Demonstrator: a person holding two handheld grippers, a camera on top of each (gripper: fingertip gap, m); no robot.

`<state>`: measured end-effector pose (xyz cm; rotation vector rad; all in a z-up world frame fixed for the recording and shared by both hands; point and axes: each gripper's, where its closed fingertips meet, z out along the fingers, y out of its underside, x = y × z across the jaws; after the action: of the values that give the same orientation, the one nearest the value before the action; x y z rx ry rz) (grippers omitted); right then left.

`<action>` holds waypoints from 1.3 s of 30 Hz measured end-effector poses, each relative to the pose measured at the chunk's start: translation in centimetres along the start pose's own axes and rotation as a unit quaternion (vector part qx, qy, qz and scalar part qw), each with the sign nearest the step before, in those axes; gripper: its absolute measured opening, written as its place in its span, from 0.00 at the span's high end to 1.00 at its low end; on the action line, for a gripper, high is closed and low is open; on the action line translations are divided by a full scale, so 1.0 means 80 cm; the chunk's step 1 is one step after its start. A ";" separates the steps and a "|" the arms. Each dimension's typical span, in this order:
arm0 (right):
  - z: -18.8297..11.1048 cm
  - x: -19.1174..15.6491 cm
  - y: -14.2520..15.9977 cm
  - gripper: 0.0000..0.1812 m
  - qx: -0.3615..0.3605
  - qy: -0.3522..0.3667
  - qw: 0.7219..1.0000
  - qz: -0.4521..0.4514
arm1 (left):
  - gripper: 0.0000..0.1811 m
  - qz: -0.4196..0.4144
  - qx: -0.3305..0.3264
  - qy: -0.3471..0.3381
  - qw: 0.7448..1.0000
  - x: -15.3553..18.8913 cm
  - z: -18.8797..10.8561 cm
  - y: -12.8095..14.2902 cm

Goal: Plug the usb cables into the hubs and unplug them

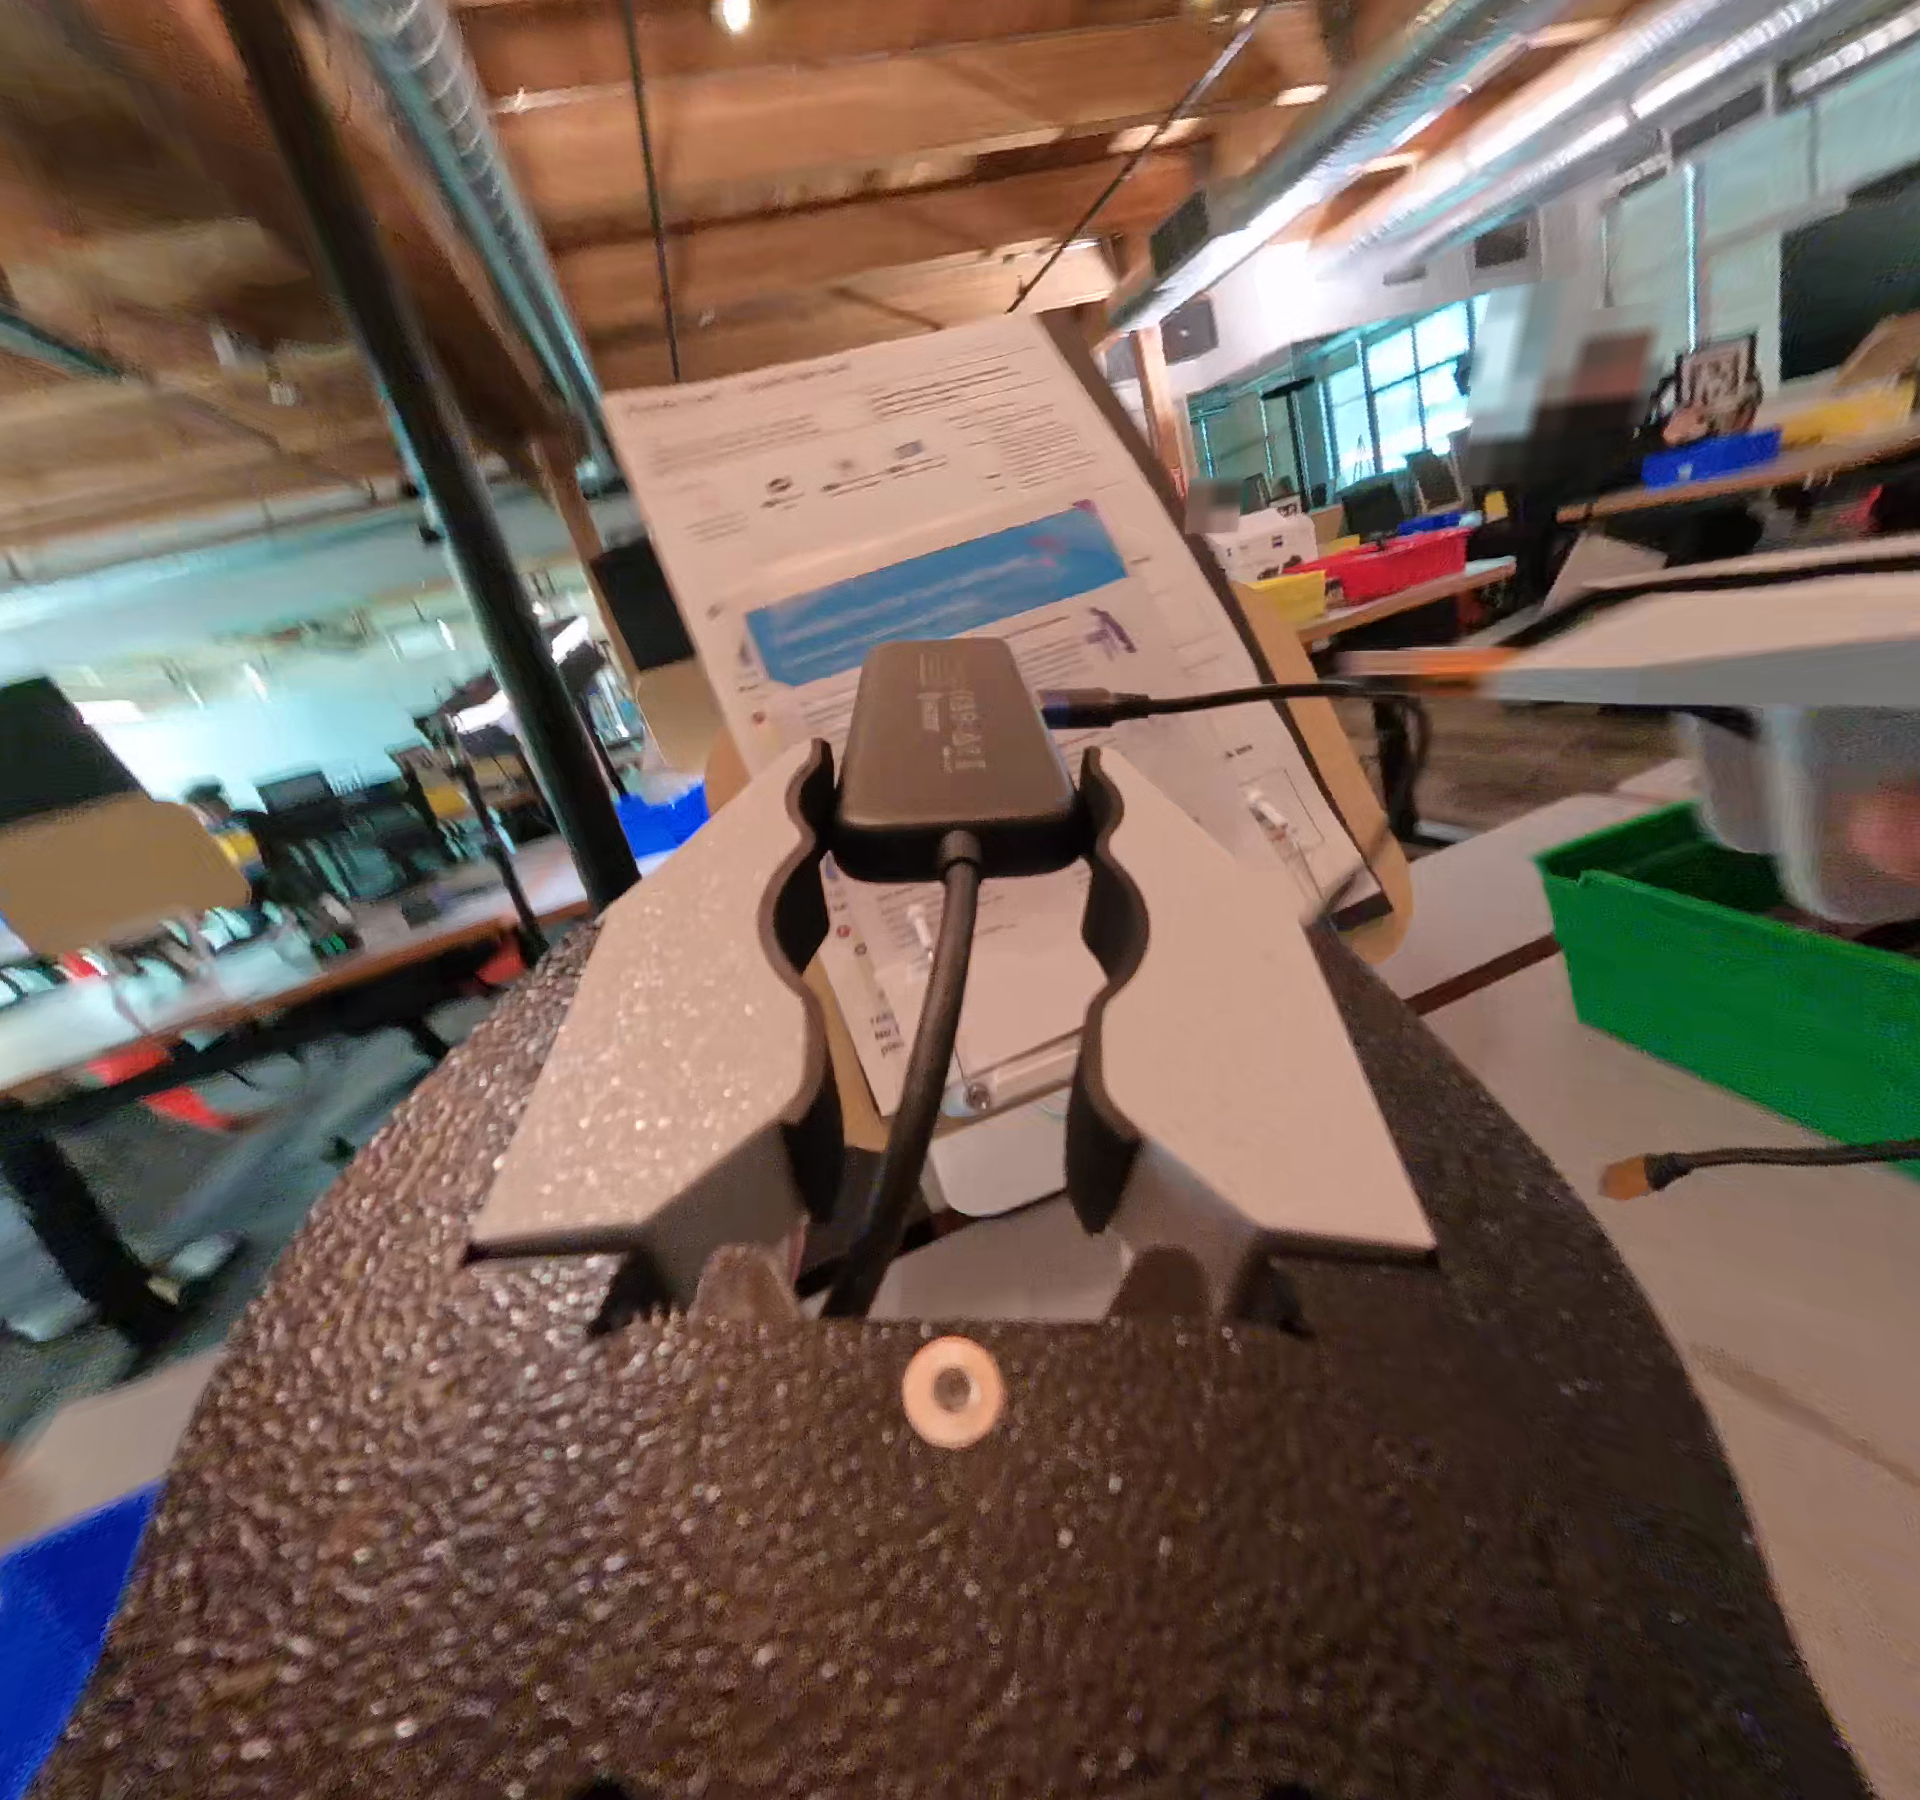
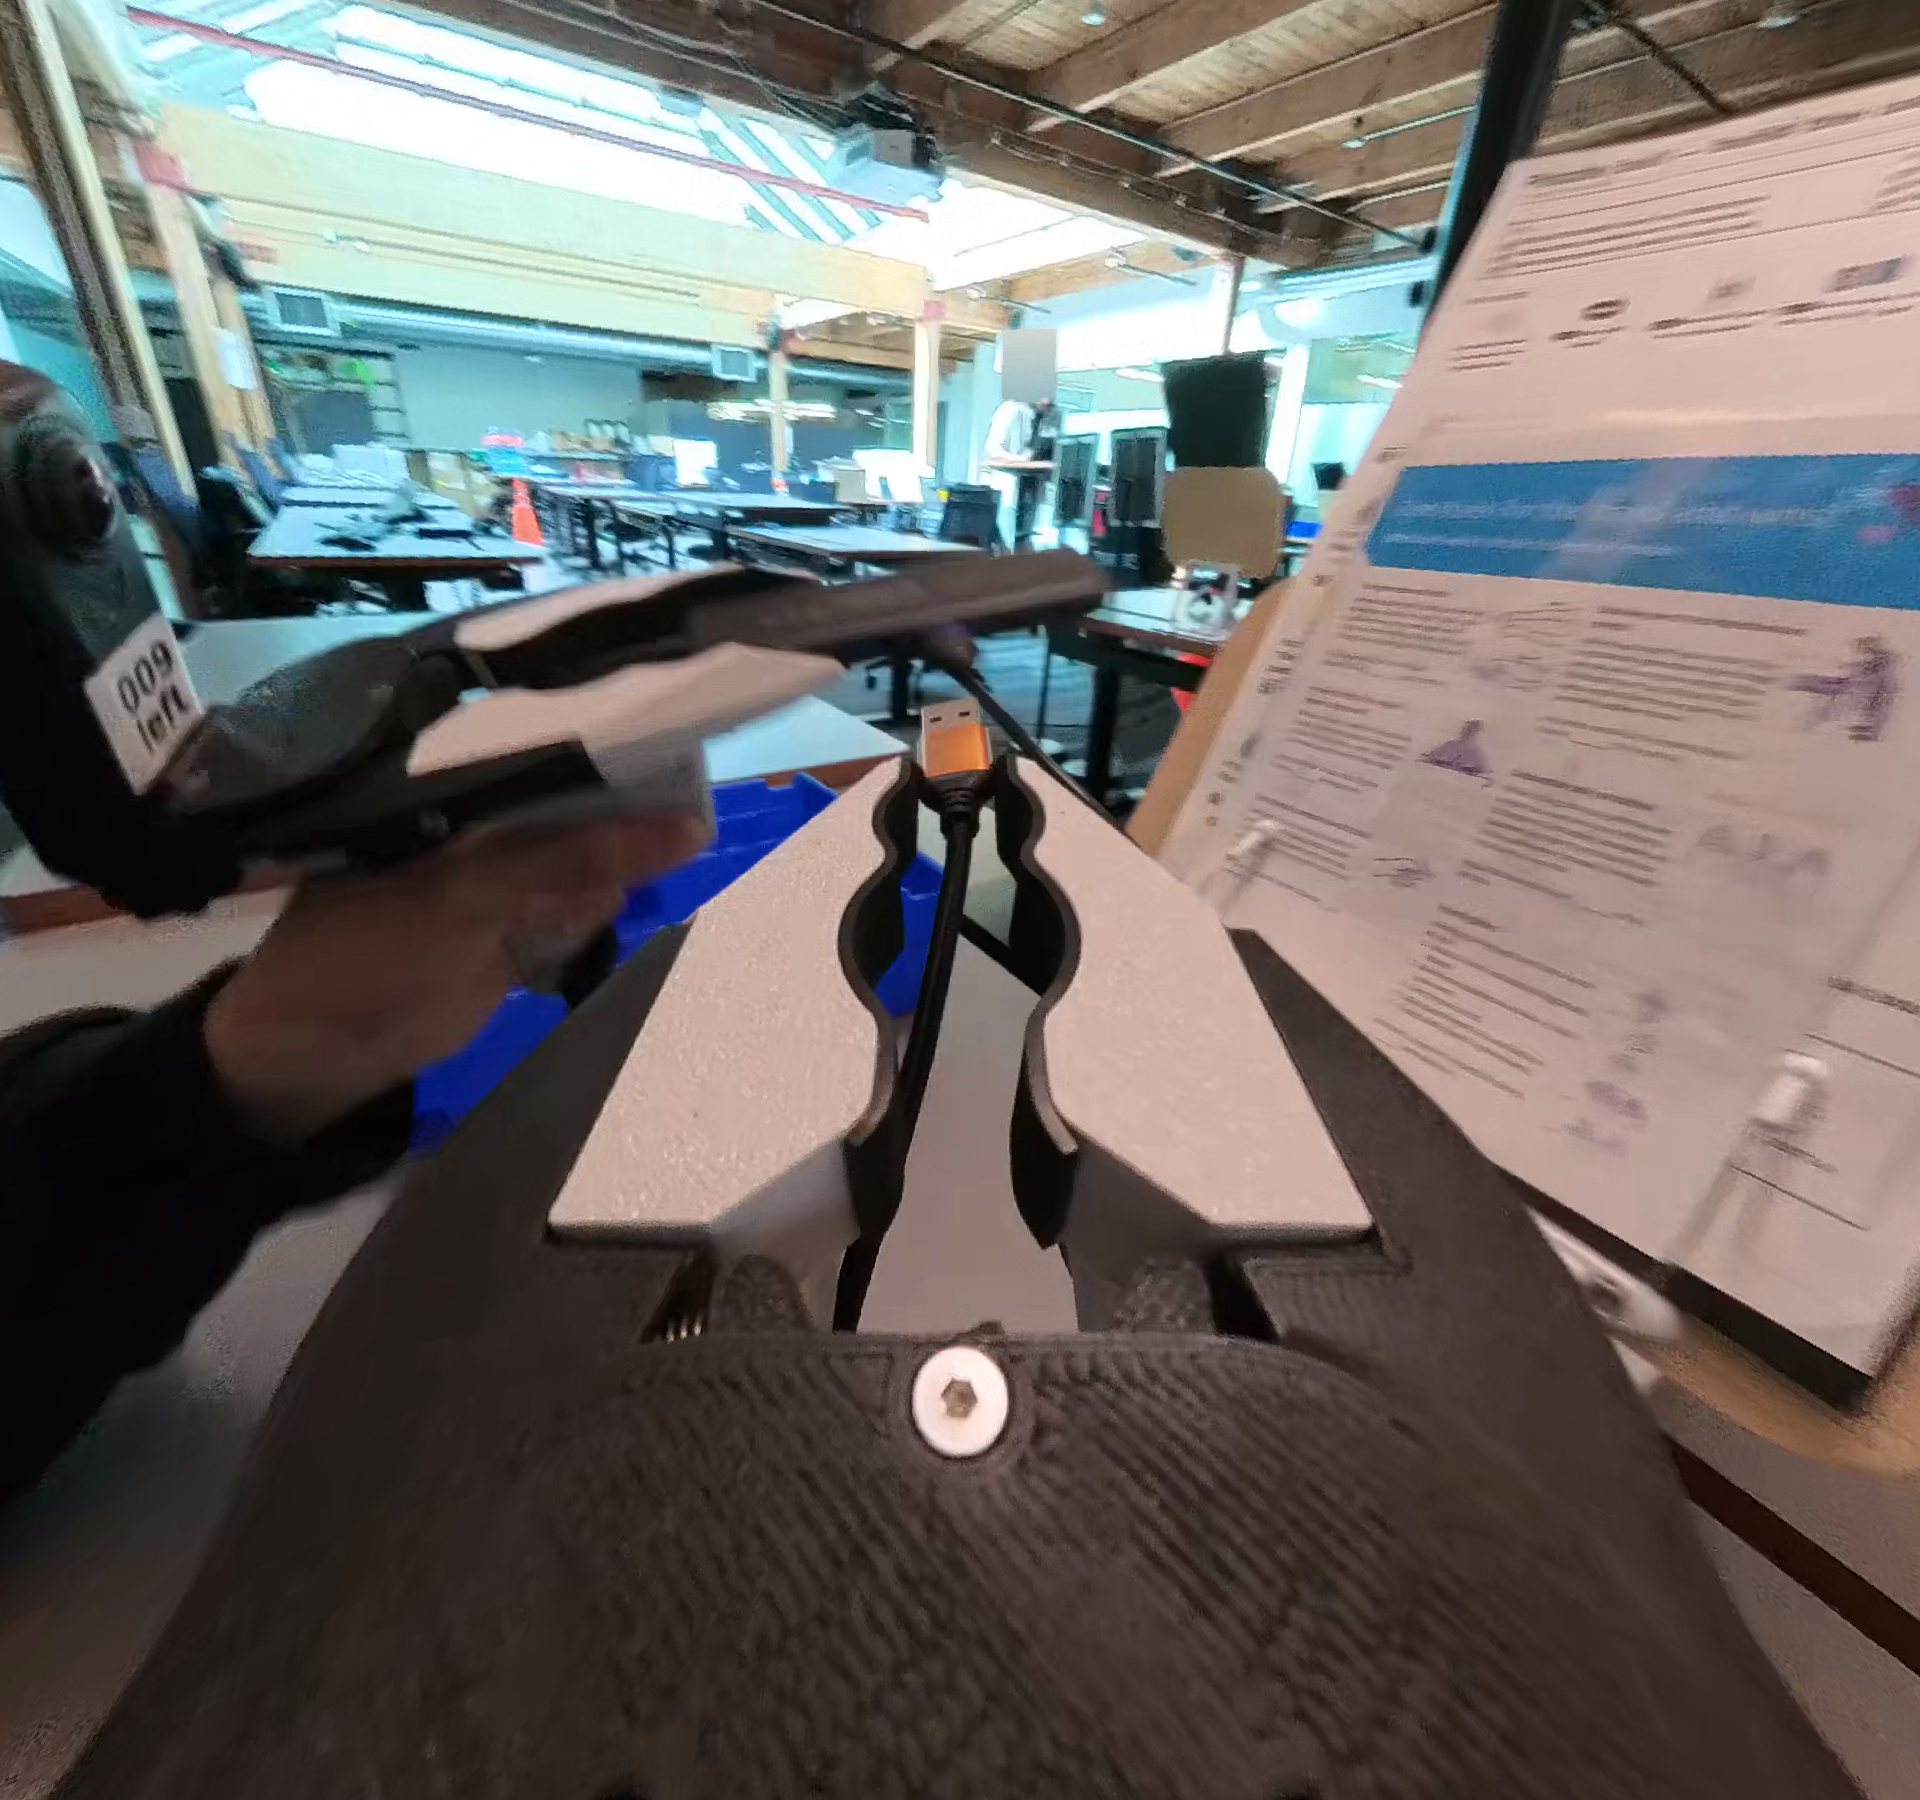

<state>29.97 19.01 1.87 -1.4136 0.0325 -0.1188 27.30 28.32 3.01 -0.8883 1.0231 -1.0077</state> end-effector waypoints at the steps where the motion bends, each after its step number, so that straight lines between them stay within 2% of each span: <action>1: -0.010 0.010 -0.004 0.93 -0.006 0.008 1.000 -0.004 | 0.75 -0.044 0.000 0.026 0.999 -0.008 -0.004 -0.005; 2: -0.019 0.015 -0.010 0.93 -0.008 0.005 1.000 -0.007 | 0.75 -0.076 0.010 0.048 0.996 -0.009 -0.009 -0.014; 3: -0.030 0.021 -0.025 0.92 0.011 0.010 1.000 -0.014 | 0.75 -0.072 0.021 0.051 0.996 -0.008 -0.013 -0.024; 6: -0.077 0.023 -0.085 0.93 0.081 0.011 0.996 -0.028 | 0.75 -0.019 0.029 0.061 0.998 0.008 -0.014 -0.036; 9: -0.146 0.041 -0.136 0.92 0.145 0.074 0.984 -0.068 | 0.75 -0.026 0.023 0.089 0.995 0.023 -0.011 -0.029; 13: -0.230 0.072 -0.173 0.93 0.205 0.152 0.964 -0.074 | 0.75 -0.051 0.008 0.113 0.992 0.029 -0.006 -0.017; 15: -0.258 0.095 -0.171 0.93 0.208 0.190 0.957 -0.072 | 0.75 -0.060 0.007 0.114 0.992 0.028 -0.006 -0.015; 19: -0.280 0.158 -0.125 0.93 0.139 0.270 0.951 -0.059 | 0.75 -0.062 -0.002 0.117 0.991 0.027 -0.005 -0.010; 20: -0.280 0.176 -0.102 0.93 0.099 0.288 0.952 -0.039 | 0.75 -0.064 -0.002 0.118 0.991 0.027 -0.004 -0.010; 22: -0.274 0.201 -0.037 0.92 -0.031 0.301 0.953 0.013 | 0.75 -0.066 -0.007 0.124 0.990 0.029 -0.004 -0.007; 24: -0.274 0.214 0.014 0.92 -0.139 0.309 0.941 0.007 | 0.75 -0.067 -0.010 0.127 0.990 0.030 -0.003 -0.005; 26: -0.277 0.217 0.055 0.93 -0.226 0.302 0.926 0.015 | 0.75 -0.066 -0.013 0.132 0.989 0.032 -0.002 -0.002; 28: -0.274 0.203 0.092 0.93 -0.299 0.257 0.918 0.042 | 0.75 -0.066 -0.021 0.136 0.988 0.034 -0.001 0.002; 29: -0.277 0.200 0.107 0.92 -0.333 0.250 0.908 0.042 | 0.75 -0.067 -0.021 0.136 0.988 0.034 0.000 0.003; 31: -0.298 0.201 0.137 0.93 -0.424 0.264 0.866 0.031 | 0.75 -0.070 -0.024 0.141 0.987 0.036 0.000 0.005; 33: -0.313 0.189 0.167 0.93 -0.502 0.240 0.830 0.032 | 0.75 -0.071 -0.024 0.142 0.987 0.036 0.000 0.005; 36: -0.316 0.176 0.201 0.92 -0.545 0.203 0.810 0.069 | 0.75 -0.075 -0.025 0.144 0.986 0.036 0.000 0.005; 37: -0.320 0.183 0.206 0.92 -0.555 0.217 0.801 0.066 | 0.75 -0.077 -0.024 0.145 0.986 0.036 -0.001 0.005; 39: -0.332 0.215 0.198 0.87 -0.551 0.300 0.778 0.027 | 0.75 -0.077 -0.025 0.149 0.985 0.038 -0.001 0.005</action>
<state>45.55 -6.48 -17.08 -2.4949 0.7887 -0.5740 27.88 25.54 1.89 -0.8851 1.2495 -1.2777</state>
